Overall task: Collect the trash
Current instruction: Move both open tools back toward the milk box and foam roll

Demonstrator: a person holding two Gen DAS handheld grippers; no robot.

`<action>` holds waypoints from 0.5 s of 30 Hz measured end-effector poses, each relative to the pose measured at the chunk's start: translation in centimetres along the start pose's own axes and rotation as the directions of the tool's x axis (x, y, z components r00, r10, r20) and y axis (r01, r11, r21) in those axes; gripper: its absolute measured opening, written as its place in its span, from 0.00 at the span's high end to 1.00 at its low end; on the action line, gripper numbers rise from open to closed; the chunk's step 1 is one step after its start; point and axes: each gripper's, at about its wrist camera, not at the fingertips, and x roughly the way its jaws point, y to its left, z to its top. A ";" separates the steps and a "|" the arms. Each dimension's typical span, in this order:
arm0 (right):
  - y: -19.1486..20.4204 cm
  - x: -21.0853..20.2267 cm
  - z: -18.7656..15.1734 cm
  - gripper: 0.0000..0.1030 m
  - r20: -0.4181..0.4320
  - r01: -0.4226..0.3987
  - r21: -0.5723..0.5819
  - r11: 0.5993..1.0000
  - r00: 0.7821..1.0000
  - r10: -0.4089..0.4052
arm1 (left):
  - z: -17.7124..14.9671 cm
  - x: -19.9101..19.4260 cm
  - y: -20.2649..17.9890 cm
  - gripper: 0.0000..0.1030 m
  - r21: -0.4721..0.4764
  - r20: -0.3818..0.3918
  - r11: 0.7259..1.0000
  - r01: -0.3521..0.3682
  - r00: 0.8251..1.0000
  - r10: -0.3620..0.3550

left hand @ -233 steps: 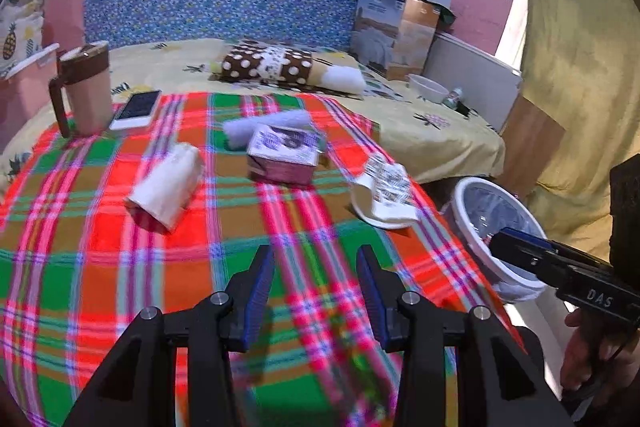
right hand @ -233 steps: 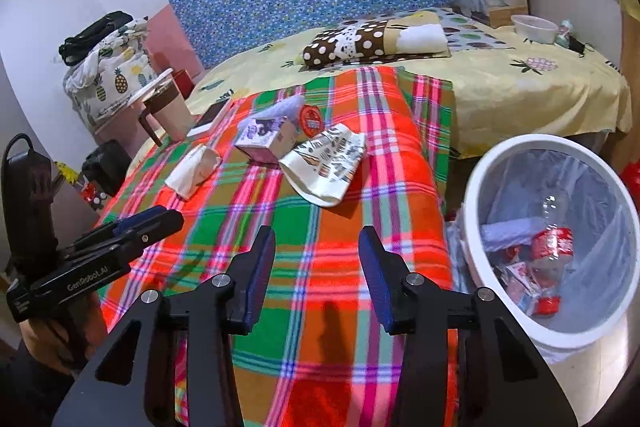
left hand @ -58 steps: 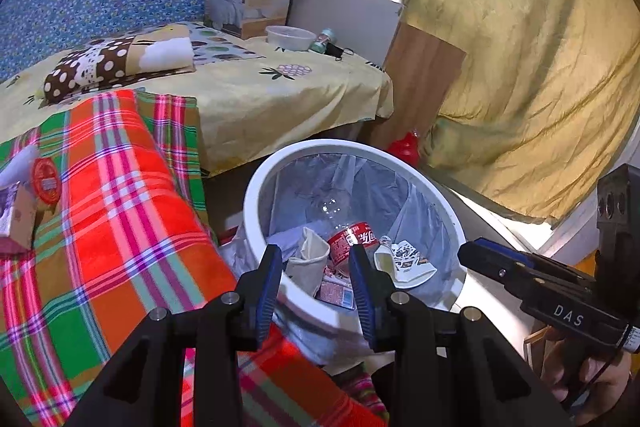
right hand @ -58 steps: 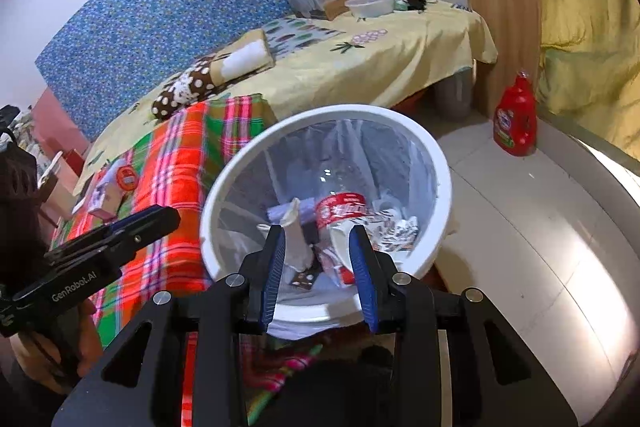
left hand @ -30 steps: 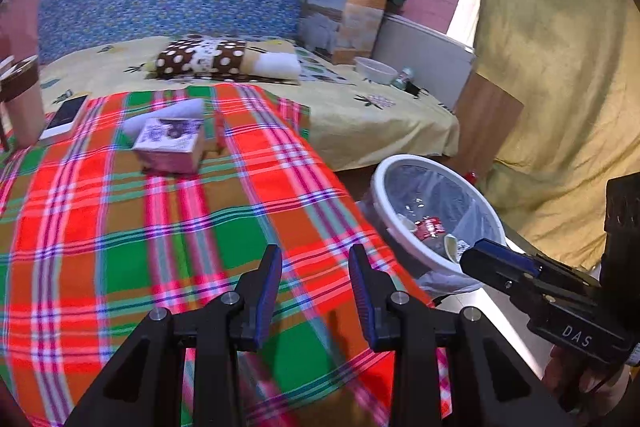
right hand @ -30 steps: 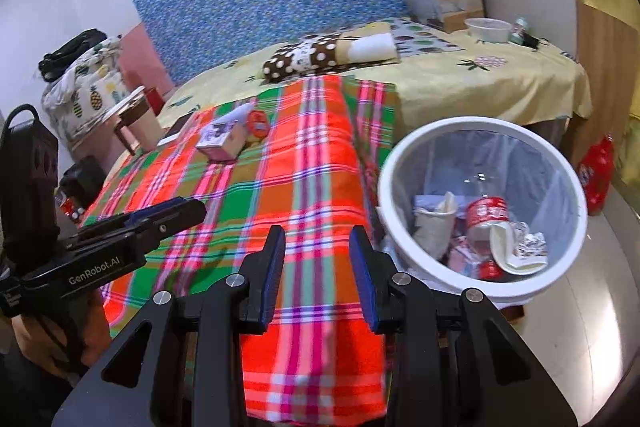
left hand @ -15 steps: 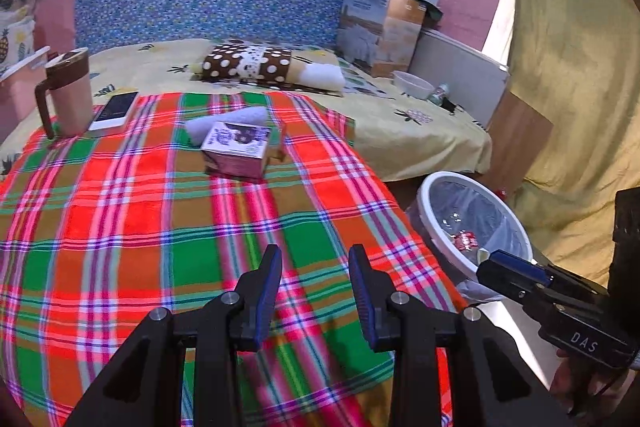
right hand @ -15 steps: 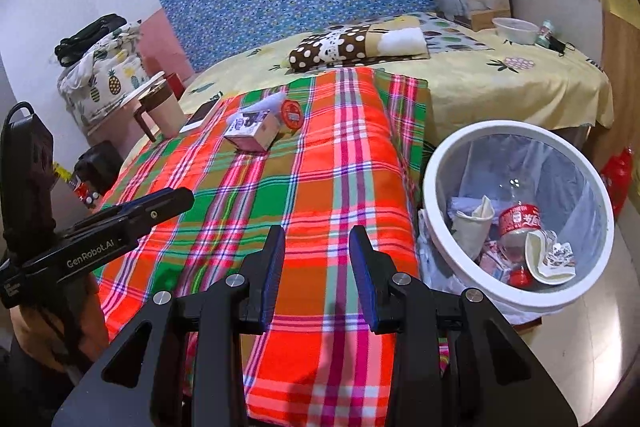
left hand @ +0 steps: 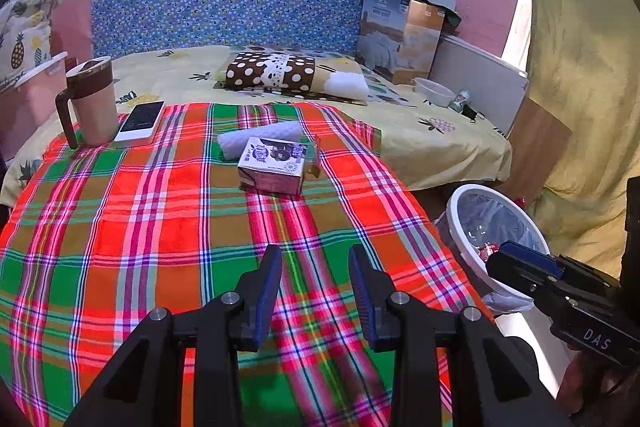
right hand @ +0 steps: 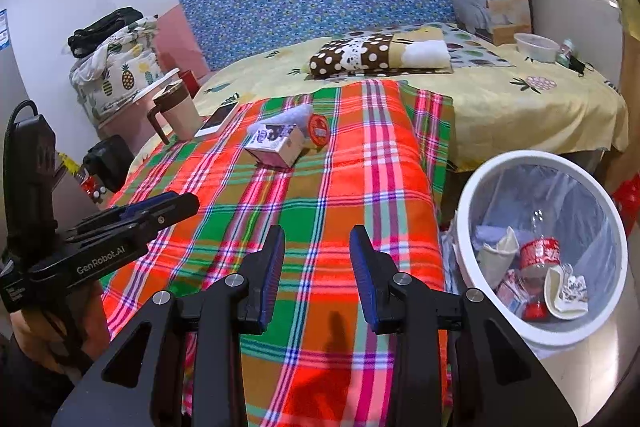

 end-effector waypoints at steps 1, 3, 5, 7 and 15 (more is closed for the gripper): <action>0.1 0.1 0.2 0.64 0.002 -0.001 -0.002 1.000 1.000 0.001 | 0.1 0.1 0.1 0.67 -0.001 0.000 1.000 -0.003 1.000 0.003; 0.3 0.4 0.4 0.63 0.006 -0.004 -0.006 1.000 1.000 0.004 | 0.3 0.5 0.5 0.67 -0.005 -0.002 1.000 -0.005 1.000 0.005; 0.3 0.6 0.7 0.63 0.005 -0.006 -0.010 1.000 1.000 0.006 | 0.6 0.9 0.7 0.67 -0.010 -0.008 1.000 -0.010 1.000 0.010; 0.3 1.0 0.9 0.63 0.006 -0.007 -0.013 1.000 1.000 0.007 | 0.8 1.2 1.1 0.67 -0.011 -0.008 1.000 -0.012 1.000 0.012; -0.1 2.2 1.7 0.55 -0.005 -0.006 -0.014 1.000 1.000 0.006 | 2.7 3.7 2.4 0.66 0.002 -0.020 0.999 -0.033 0.999 0.033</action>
